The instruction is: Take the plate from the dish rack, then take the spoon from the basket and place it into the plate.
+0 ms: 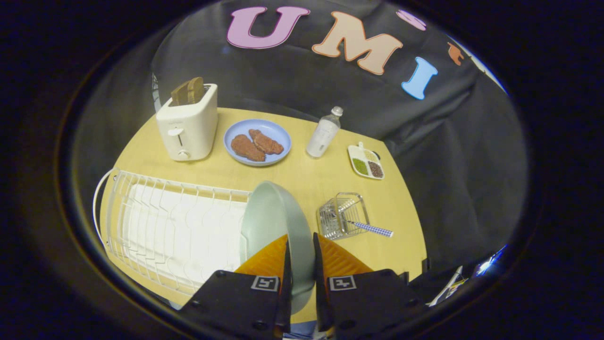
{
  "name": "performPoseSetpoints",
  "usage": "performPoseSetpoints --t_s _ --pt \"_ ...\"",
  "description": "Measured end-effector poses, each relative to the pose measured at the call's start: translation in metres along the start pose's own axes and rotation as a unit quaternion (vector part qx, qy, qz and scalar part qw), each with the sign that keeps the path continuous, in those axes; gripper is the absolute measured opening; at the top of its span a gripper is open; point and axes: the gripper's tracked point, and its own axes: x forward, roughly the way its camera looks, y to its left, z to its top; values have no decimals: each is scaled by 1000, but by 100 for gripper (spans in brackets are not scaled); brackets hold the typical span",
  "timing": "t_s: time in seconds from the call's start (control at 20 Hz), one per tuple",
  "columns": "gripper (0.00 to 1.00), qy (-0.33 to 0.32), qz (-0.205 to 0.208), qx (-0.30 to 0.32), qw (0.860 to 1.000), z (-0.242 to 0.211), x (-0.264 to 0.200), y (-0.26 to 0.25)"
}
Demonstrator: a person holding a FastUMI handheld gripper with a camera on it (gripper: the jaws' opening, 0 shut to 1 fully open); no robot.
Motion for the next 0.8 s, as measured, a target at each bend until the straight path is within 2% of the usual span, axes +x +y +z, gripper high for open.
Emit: performPoseSetpoints --t_s 0.15,0.3,0.6,0.8 --pt "20 -35 -34 -7 999 29 -18 -14" --pt "17 -62 -41 -7 997 46 -31 -22" --pt "17 -75 -5 22 997 48 -40 -47" --pt "17 -102 33 74 991 56 -52 -86"
